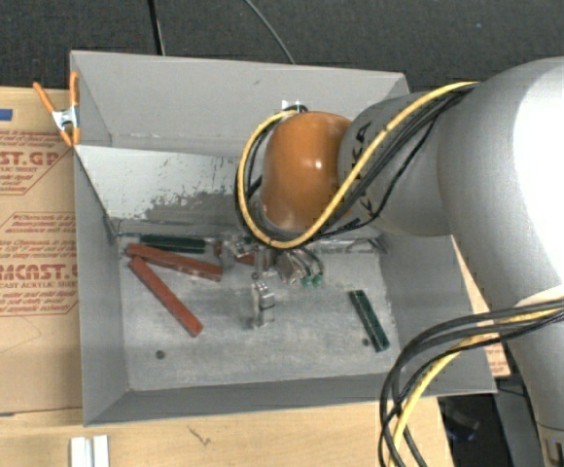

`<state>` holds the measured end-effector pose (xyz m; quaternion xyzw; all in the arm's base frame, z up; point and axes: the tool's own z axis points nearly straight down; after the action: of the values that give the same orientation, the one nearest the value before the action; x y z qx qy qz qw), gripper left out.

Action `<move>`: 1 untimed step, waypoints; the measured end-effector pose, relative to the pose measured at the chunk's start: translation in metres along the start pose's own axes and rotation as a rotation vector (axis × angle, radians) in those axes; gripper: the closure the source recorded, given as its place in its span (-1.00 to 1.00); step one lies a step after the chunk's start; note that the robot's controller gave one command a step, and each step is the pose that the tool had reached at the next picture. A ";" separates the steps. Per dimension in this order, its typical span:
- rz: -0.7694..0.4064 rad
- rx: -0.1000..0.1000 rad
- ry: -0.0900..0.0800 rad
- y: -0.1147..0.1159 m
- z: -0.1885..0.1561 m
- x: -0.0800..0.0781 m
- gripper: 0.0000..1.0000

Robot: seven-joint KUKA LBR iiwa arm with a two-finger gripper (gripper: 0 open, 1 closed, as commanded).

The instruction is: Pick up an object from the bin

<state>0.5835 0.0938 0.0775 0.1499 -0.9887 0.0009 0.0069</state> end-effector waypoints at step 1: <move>0.115 -0.004 -0.017 0.023 0.002 -0.014 -1.00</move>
Offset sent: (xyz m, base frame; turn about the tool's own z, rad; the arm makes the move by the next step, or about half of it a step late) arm 0.0102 0.0493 -0.0075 0.1812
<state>0.5902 0.1196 0.0751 0.0926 -0.9957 -0.0018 -0.0013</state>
